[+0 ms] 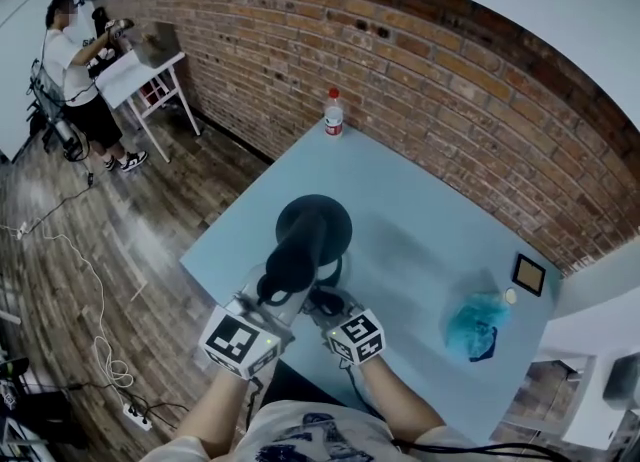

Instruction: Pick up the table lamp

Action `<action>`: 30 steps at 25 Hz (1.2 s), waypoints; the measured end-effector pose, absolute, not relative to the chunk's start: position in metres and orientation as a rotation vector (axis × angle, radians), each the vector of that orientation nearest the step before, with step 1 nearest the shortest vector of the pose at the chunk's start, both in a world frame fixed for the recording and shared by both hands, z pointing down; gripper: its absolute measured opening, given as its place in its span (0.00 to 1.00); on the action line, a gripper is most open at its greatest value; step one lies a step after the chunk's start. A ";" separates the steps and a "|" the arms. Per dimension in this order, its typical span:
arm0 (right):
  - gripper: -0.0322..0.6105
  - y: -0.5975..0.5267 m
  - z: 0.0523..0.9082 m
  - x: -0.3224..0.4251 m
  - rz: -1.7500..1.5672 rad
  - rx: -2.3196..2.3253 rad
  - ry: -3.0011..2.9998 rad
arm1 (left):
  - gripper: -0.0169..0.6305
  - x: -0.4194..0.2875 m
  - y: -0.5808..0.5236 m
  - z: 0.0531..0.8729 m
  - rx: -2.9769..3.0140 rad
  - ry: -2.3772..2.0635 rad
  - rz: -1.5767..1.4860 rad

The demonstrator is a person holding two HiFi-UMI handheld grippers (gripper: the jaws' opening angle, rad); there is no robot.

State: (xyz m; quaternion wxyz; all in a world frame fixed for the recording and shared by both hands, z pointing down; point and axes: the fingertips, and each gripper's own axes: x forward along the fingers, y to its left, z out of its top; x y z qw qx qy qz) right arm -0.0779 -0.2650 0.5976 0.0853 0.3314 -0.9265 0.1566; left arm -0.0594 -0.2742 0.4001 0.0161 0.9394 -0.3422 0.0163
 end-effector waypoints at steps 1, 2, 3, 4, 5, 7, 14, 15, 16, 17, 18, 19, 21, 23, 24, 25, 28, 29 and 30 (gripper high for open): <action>0.14 -0.265 0.594 -0.075 0.453 0.994 -2.763 | 0.09 -0.057 -0.272 0.396 2.929 -1.058 0.045; 0.14 -0.264 0.590 -0.073 0.441 1.000 -2.762 | 0.09 -0.055 -0.270 0.393 2.937 -1.050 0.042; 0.14 -0.264 0.587 -0.070 0.432 1.005 -2.761 | 0.09 -0.053 -0.268 0.390 2.944 -1.043 0.042; 0.14 -0.263 0.585 -0.067 0.423 1.011 -2.761 | 0.09 -0.050 -0.267 0.387 2.951 -1.037 0.043; 0.14 -0.262 0.582 -0.065 0.416 1.016 -2.760 | 0.09 -0.048 -0.265 0.385 2.958 -1.032 0.045; 0.14 -0.261 0.577 -0.061 0.403 1.027 -2.761 | 0.09 -0.044 -0.261 0.379 2.974 -1.023 0.044; 0.13 -0.259 0.560 -0.050 0.352 1.048 -2.773 | 0.09 -0.033 -0.252 0.362 3.014 -1.009 0.030; 0.13 -0.258 0.558 -0.049 0.348 1.051 -2.773 | 0.08 -0.032 -0.251 0.361 3.018 -1.007 0.030; 0.13 -0.258 0.556 -0.047 0.344 1.052 -2.774 | 0.08 -0.030 -0.250 0.359 3.023 -1.003 0.031; 0.13 -0.257 0.555 -0.046 0.340 1.052 -2.774 | 0.08 -0.028 -0.248 0.357 3.029 -0.998 0.032; 0.13 -0.256 0.554 -0.045 0.336 1.052 -2.774 | 0.08 -0.027 -0.246 0.356 3.034 -0.994 0.034; 0.13 -0.255 0.553 -0.044 0.332 1.052 -2.775 | 0.08 -0.025 -0.245 0.355 3.038 -0.991 0.038; 0.13 -0.254 0.552 -0.042 0.327 1.055 -2.774 | 0.08 -0.023 -0.243 0.355 3.043 -0.989 0.044; 0.13 -0.254 0.552 -0.041 0.325 1.056 -2.774 | 0.08 -0.022 -0.242 0.354 3.046 -0.990 0.048; 0.13 -0.254 0.551 -0.040 0.322 1.055 -2.774 | 0.08 -0.022 -0.242 0.354 3.046 -0.991 0.049; 0.13 -0.254 0.551 -0.040 0.320 1.053 -2.774 | 0.08 -0.021 -0.242 0.353 3.047 -0.991 0.048; 0.13 -0.254 0.551 -0.038 0.320 1.055 -2.772 | 0.08 -0.020 -0.243 0.353 3.048 -0.986 0.042; 0.13 -0.254 0.551 -0.038 0.321 1.057 -2.772 | 0.08 -0.020 -0.243 0.353 3.048 -0.985 0.042; 0.13 -0.254 0.551 -0.038 0.322 1.058 -2.771 | 0.08 -0.020 -0.243 0.353 3.047 -0.985 0.043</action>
